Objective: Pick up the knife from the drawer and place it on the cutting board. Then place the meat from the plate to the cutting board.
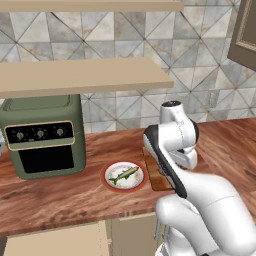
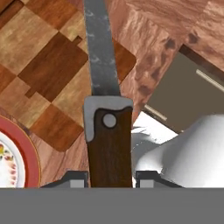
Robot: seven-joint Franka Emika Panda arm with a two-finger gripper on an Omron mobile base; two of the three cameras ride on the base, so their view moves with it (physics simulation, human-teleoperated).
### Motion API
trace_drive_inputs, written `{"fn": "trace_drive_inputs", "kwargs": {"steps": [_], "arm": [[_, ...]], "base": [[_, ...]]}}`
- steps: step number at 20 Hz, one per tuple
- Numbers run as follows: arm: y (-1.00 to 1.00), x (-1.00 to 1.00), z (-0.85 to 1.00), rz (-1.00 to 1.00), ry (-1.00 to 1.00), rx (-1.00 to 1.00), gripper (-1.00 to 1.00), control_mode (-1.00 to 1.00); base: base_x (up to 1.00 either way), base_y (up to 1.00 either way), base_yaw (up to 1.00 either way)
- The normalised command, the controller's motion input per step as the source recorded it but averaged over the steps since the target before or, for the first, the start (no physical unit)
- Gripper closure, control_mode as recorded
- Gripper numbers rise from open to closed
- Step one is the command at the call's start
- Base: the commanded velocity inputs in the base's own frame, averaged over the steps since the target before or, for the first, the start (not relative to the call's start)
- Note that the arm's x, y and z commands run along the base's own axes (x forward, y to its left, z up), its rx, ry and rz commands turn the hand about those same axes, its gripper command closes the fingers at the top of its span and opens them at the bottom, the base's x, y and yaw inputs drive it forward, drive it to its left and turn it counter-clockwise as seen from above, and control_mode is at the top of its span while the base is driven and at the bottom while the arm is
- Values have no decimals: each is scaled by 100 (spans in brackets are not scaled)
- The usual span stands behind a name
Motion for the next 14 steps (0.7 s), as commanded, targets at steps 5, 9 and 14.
{"fn": "trace_drive_inputs", "kwargs": {"steps": [5, 9, 14], "arm": [[-42, 36, -35, 0, 0, 0, 100, -100], [-34, 36, -38, 0, 0, 0, 100, -100], [-22, 45, -31, 0, 0, 0, 100, -100]], "base": [[0, 0, 0], [0, 0, 0], [0, 0, 0]]}}
